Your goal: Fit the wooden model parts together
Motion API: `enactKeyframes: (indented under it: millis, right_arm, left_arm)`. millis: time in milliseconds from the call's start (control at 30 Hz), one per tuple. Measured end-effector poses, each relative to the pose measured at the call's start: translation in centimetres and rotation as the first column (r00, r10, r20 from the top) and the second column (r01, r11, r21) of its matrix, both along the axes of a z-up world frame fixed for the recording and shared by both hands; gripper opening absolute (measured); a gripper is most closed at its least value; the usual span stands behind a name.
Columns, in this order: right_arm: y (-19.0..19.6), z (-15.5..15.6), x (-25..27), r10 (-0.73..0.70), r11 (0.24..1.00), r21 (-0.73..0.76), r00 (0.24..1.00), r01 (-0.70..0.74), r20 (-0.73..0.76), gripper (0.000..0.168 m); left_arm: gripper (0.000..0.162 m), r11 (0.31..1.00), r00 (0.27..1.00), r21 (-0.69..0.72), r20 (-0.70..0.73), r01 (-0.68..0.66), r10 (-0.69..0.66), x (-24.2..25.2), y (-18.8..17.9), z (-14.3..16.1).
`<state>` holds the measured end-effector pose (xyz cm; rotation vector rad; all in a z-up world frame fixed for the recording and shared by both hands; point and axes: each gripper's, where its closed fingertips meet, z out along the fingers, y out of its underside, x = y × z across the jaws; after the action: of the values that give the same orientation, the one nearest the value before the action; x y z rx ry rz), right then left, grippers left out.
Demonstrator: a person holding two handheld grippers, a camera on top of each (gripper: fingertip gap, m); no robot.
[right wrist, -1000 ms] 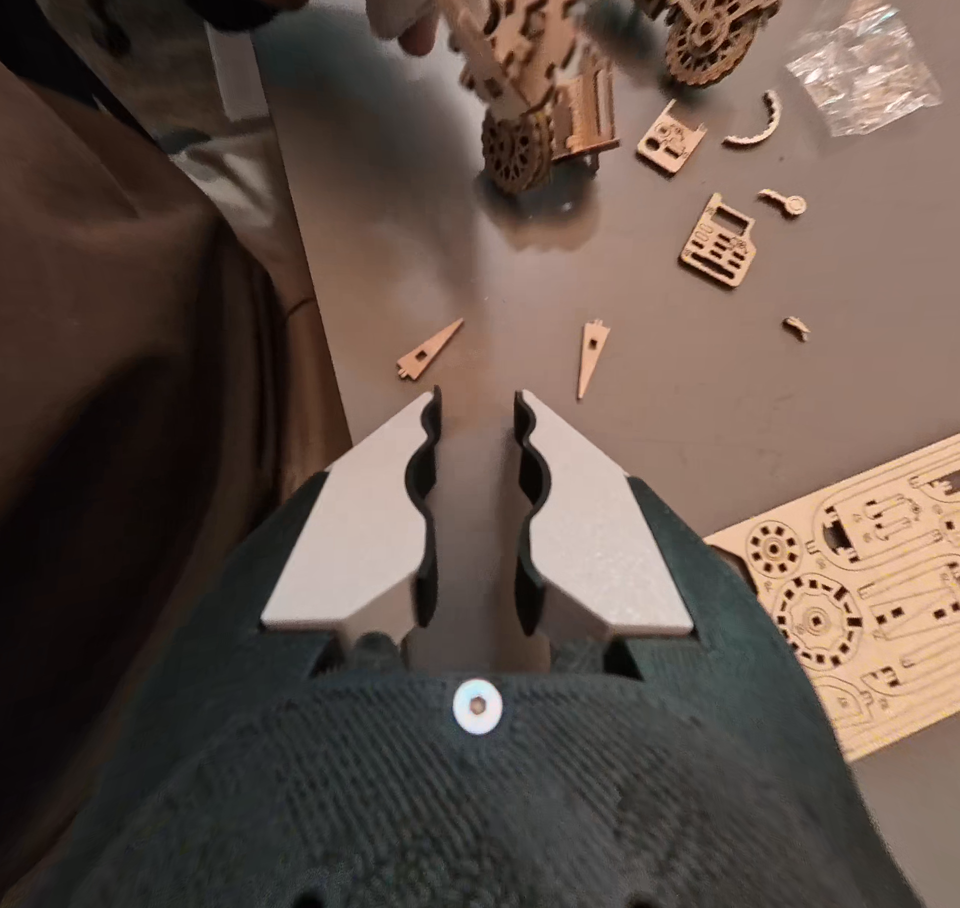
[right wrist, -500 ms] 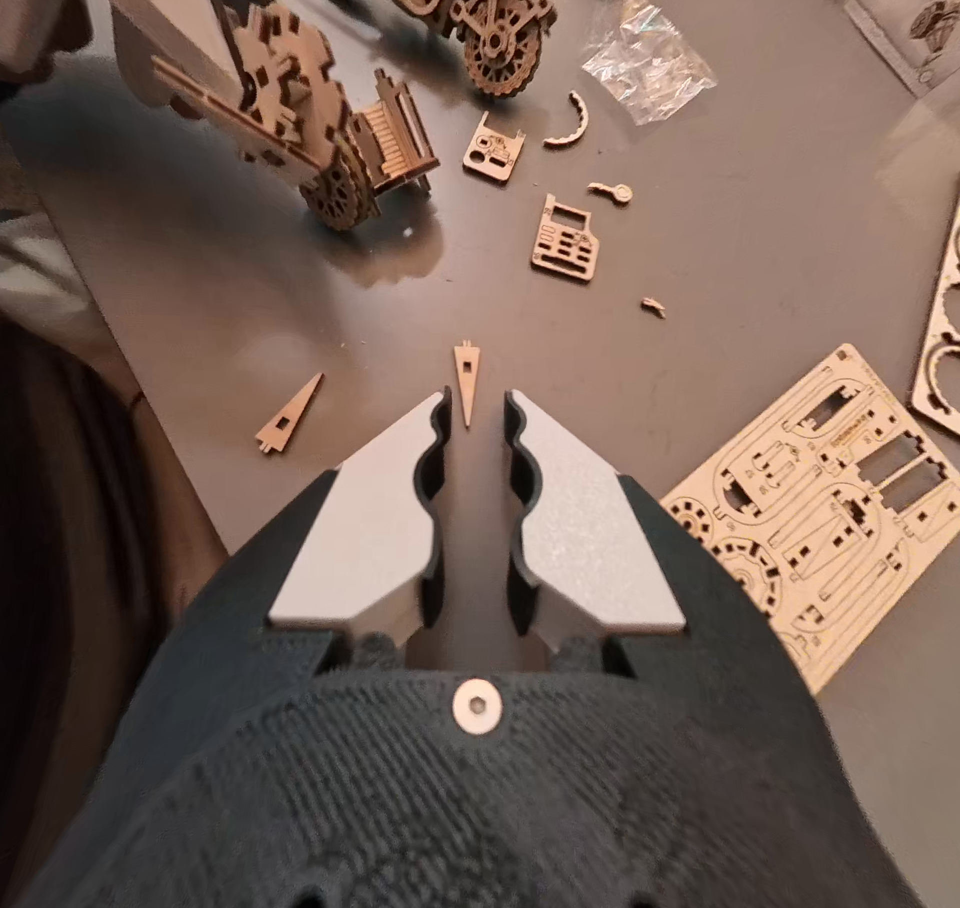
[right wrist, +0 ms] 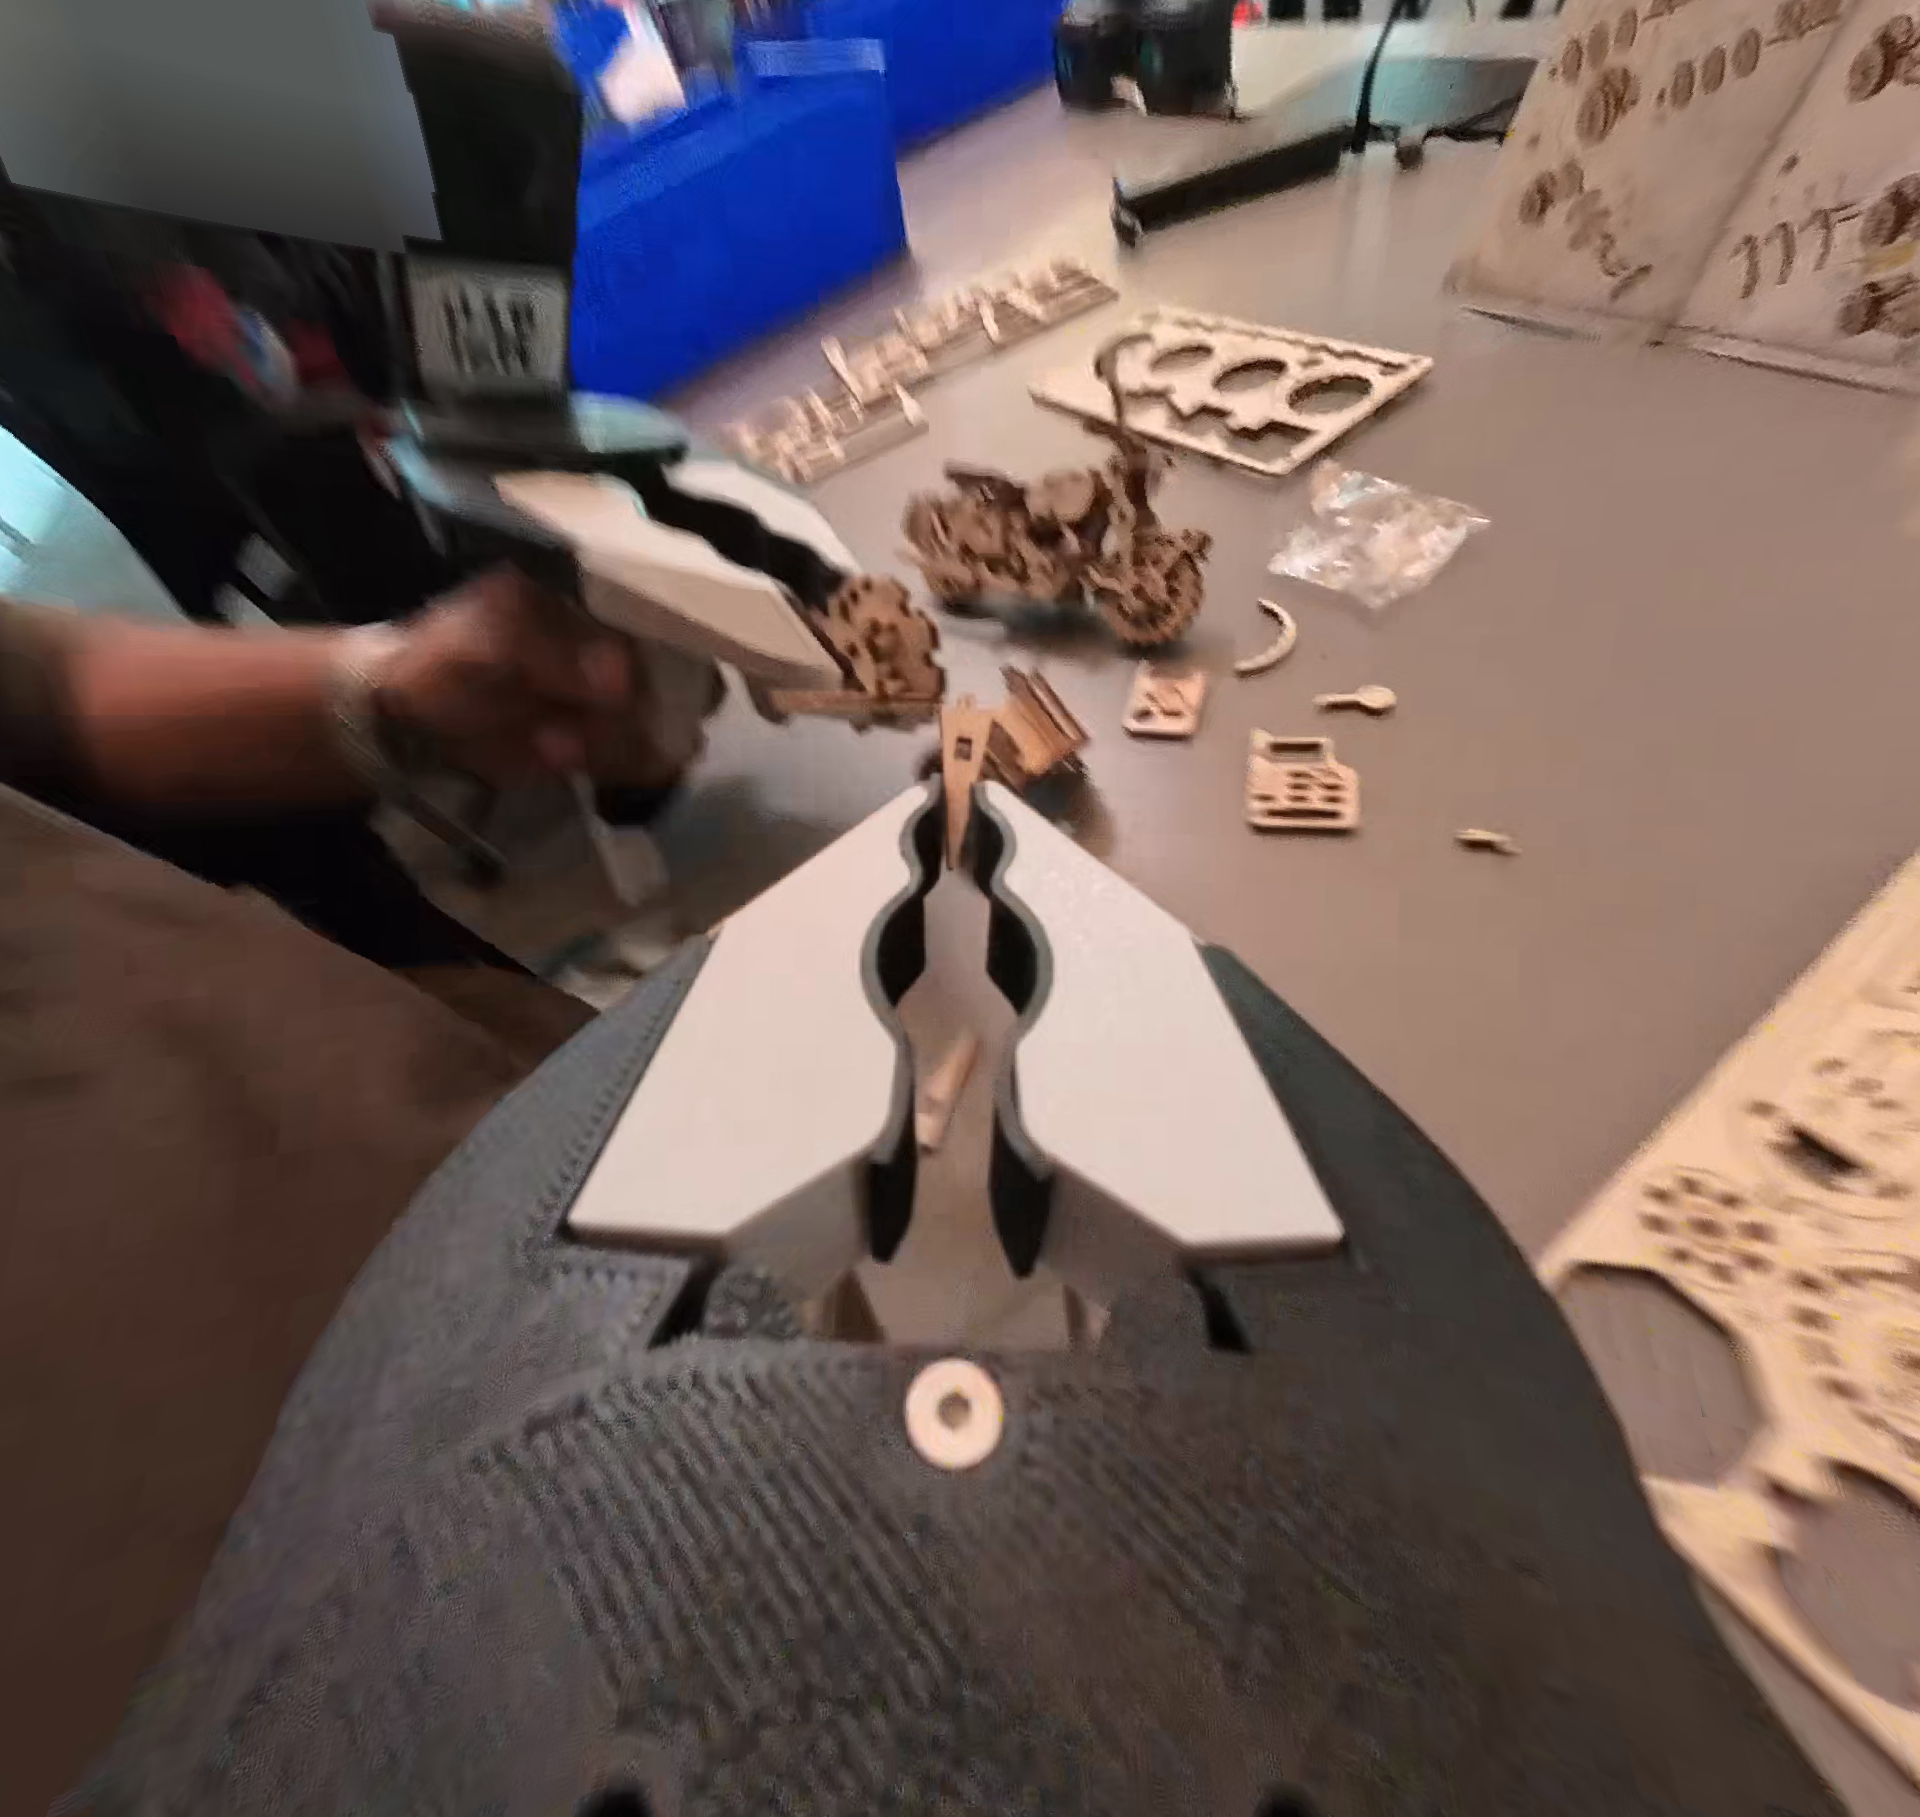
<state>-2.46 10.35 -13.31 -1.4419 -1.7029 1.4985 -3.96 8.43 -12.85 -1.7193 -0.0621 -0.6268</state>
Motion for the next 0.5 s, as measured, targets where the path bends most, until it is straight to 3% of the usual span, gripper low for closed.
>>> enactKeyframes:
  millis: [100,233,400,500]
  right_arm:
    - [0.0,2.0,0.0,-0.034,0.965,-0.261,0.999,0.027,-0.021,0.003]
    - [-0.4,2.8,0.1,-0.003,0.877,-0.48,1.0,0.007,0.01,0.002]
    - [-0.8,2.7,0.2,0.052,0.716,-0.698,0.998,-0.013,0.035,0.002]
    - [-0.7,2.6,0.1,0.078,0.624,-0.781,0.996,-0.016,0.041,0.002]
  left_arm:
    - [0.011,0.996,0.988,0.061,-0.137,-0.061,0.069,-0.3,-0.1,0.8]
    - [0.011,0.987,0.955,0.127,-0.266,-0.098,0.129,-0.3,-0.3,1.4]
    - [0.011,0.957,0.828,0.259,-0.501,-0.133,0.251,0.2,-0.6,2.4]
    - [0.012,0.953,0.775,0.276,-0.572,-0.127,0.269,0.8,-0.5,2.3]
